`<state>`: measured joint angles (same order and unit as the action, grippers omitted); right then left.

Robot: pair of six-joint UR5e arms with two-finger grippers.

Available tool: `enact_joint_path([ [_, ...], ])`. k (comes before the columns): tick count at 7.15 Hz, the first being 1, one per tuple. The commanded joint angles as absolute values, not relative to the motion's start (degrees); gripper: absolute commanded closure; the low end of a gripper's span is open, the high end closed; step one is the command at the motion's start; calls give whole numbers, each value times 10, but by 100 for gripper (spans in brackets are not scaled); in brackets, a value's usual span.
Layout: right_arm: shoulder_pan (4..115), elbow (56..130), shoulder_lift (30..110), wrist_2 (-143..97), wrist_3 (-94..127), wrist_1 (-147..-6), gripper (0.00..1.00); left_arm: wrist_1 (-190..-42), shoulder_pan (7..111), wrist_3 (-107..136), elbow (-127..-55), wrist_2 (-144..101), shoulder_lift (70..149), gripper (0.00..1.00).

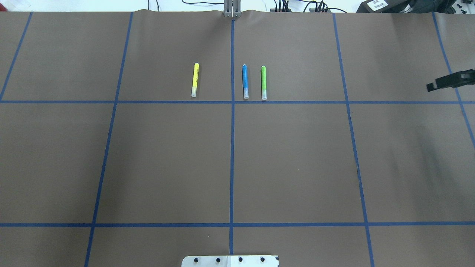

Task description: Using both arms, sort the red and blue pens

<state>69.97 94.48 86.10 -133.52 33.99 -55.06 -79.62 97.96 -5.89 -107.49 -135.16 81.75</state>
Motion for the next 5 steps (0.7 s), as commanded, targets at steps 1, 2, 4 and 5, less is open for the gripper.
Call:
enact_joint_path([
  [1, 609, 947, 738, -1252, 445, -664, 0, -824, 965, -49, -1075, -1369, 825, 0],
  [2, 566, 944, 668, -1211, 481, -748, 0, -824, 962, -50, -1074, -1369, 830, 0],
  [4, 464, 898, 537, -1124, 625, -794, 0, -825, 962, -50, -1069, -1369, 830, 0],
  [5, 428, 836, 458, -1087, 682, -794, 0, -826, 960, -50, -1064, -1369, 830, 0],
])
